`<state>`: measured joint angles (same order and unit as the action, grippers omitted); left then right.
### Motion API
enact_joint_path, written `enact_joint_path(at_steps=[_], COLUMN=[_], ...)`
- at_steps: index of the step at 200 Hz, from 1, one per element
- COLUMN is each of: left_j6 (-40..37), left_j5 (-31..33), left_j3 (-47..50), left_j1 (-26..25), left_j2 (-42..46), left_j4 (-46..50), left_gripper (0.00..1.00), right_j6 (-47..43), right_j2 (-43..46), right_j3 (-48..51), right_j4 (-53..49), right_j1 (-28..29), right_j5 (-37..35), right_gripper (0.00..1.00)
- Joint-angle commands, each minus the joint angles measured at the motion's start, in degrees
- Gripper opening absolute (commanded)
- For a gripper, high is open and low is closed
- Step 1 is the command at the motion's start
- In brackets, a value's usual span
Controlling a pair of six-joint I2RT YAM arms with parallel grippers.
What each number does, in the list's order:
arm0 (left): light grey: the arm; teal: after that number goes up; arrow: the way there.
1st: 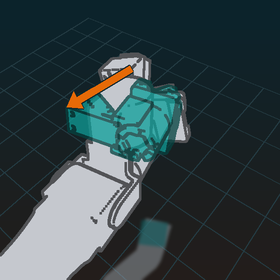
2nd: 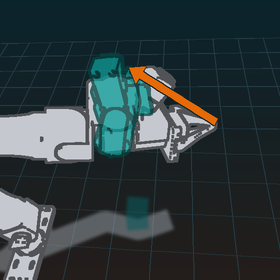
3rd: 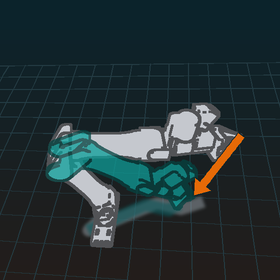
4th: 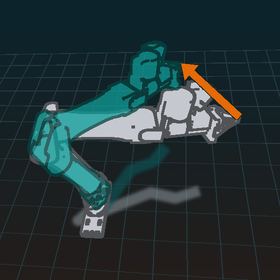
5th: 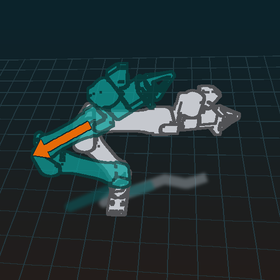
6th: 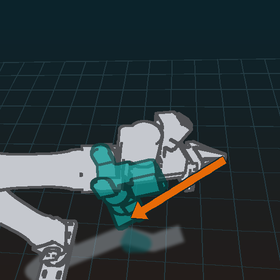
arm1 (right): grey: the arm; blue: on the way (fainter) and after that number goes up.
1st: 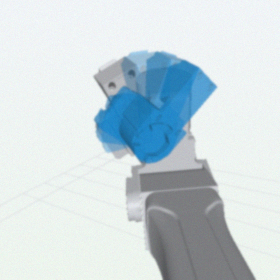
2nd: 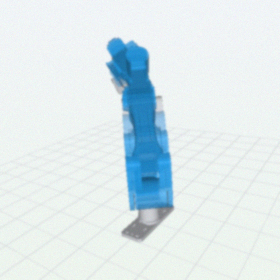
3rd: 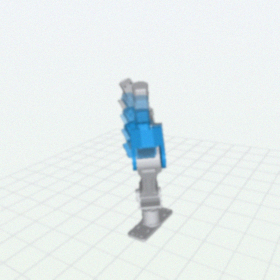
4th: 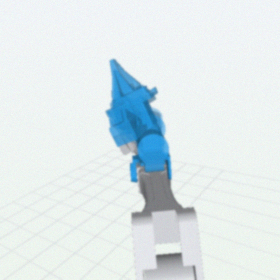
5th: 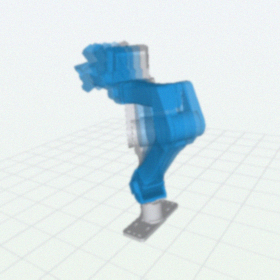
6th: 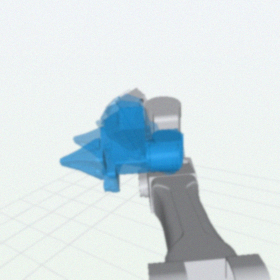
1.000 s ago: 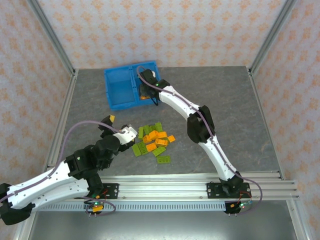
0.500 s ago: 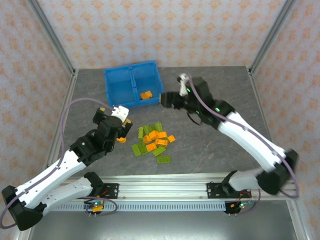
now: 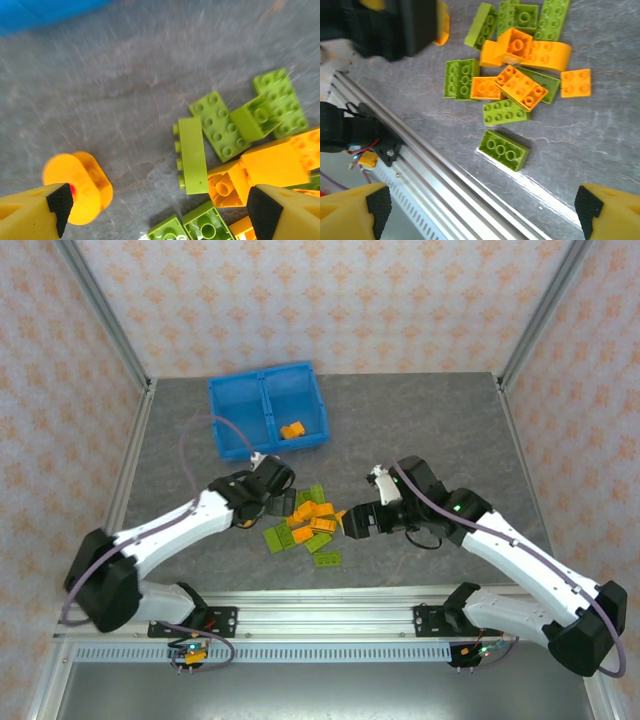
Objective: Sort the legos into containers by color
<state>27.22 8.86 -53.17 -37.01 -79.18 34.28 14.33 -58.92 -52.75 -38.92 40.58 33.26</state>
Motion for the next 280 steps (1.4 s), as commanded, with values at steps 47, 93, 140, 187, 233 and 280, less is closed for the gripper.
enact_joint_path(at_steps=[47,93,140,187,233,280], left_j6=[3.74,3.71,3.74,-3.66,-10.51,-12.72], left_j5=[-6.97,-7.83,-7.19,6.56,9.55,6.45], left_j3=[-3.15,-2.17,-0.36,-9.18,-21.67,-39.32], left_j1=[3.55,3.72,3.79,4.37,14.57,24.39], left_j2=[-12.45,-16.82,-15.15,-2.76,-2.87,-21.91], left_j4=[-6.15,-9.64,-11.15,1.78,2.42,1.4], left_gripper=[0.64,0.49,0.21,0.2,0.2,0.14], right_j6=[2.79,3.84,4.12,5.32,6.58,5.25], right_j2=[-0.25,2.33,2.32,3.28,3.38,3.73], right_j3=[0.9,1.94,0.36,-1.55,-0.97,-1.03], right_j4=[3.2,2.8,1.67,2.24,5.33,3.96], right_j1=[0.29,0.29,0.29,0.46,0.73,0.82], right_j5=[0.46,-0.56,-0.66,0.4,0.86,-0.71], right_gripper=[0.96,0.96,0.96,0.96,0.96,0.96])
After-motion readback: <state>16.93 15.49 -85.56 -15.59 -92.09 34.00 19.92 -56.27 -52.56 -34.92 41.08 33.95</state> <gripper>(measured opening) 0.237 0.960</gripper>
